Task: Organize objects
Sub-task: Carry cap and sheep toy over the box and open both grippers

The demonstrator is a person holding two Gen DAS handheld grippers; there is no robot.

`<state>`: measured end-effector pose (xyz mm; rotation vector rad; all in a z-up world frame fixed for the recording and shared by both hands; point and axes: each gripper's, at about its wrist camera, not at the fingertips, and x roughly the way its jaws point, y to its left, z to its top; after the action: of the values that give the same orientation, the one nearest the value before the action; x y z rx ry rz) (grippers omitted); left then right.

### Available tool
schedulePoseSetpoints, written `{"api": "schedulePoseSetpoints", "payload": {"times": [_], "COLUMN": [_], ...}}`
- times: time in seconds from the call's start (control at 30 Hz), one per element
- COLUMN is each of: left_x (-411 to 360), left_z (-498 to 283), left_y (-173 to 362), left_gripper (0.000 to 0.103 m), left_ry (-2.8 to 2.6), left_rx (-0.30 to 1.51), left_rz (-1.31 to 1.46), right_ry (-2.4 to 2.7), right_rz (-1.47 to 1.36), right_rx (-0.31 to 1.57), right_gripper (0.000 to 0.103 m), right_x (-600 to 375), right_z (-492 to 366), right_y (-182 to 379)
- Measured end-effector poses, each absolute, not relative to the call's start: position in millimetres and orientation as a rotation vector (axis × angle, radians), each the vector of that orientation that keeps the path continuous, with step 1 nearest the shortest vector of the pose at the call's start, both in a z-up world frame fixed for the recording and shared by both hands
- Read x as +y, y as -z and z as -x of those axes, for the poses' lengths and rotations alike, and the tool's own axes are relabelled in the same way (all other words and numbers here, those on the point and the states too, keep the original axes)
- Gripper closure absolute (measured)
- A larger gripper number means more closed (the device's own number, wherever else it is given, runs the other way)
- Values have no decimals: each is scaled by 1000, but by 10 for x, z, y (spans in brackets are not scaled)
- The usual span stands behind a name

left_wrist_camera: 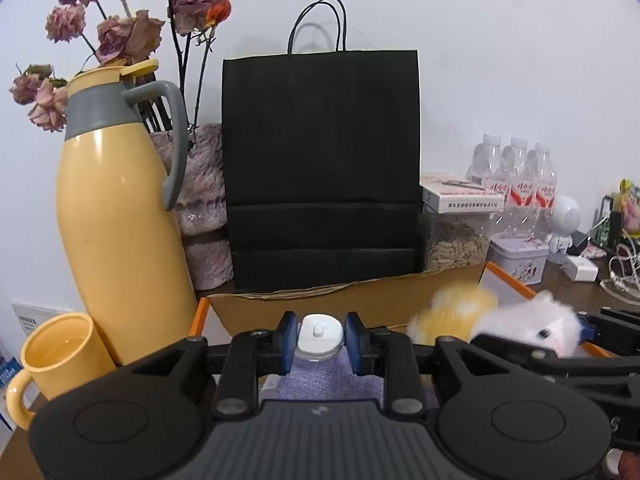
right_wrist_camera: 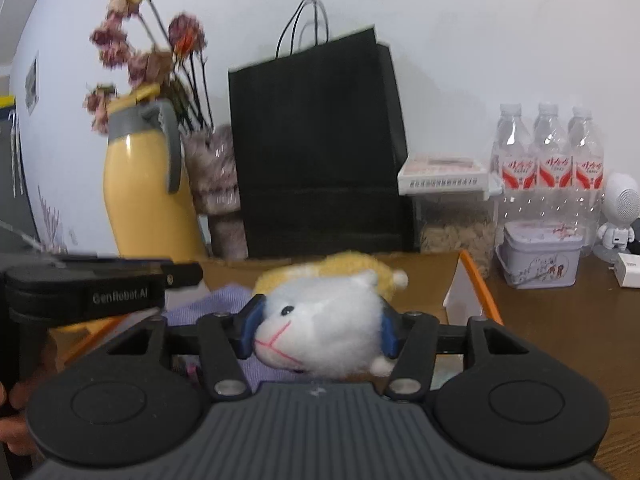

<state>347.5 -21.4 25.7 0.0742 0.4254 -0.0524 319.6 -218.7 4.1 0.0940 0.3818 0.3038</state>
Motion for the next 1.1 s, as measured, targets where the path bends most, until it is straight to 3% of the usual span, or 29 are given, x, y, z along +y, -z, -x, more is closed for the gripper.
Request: {"api": "schedulePoseSetpoints", "payload": {"times": [0.03, 0.07, 0.1, 0.13, 1.1], "left_x": [-218, -219, -216, -212, -162], "left_z": [-3483, -3495, -3505, -3511, -3092], "left_y": [-239, -221, -202, -188, -328], "left_gripper": [62, 35, 5, 0, 0], "left_ry": [44, 36, 30, 21, -8], "left_rx": [435, 445, 452, 453, 390], "left_rz": [-80, -85, -89, -92, -73], "right_ry": [-300, -290, -280, -270, -208], "right_rz": [-81, -68, -57, -50, -1], "right_rx": [401, 421, 432, 426, 404], "right_gripper": [16, 5, 0, 0, 0], "right_x": [-2174, -2162, -2153, -2147, -2103], "right_z": [-3206, -3215, -3216, -3202, -2819], "right_y": [-24, -8, 4, 9, -149]}}
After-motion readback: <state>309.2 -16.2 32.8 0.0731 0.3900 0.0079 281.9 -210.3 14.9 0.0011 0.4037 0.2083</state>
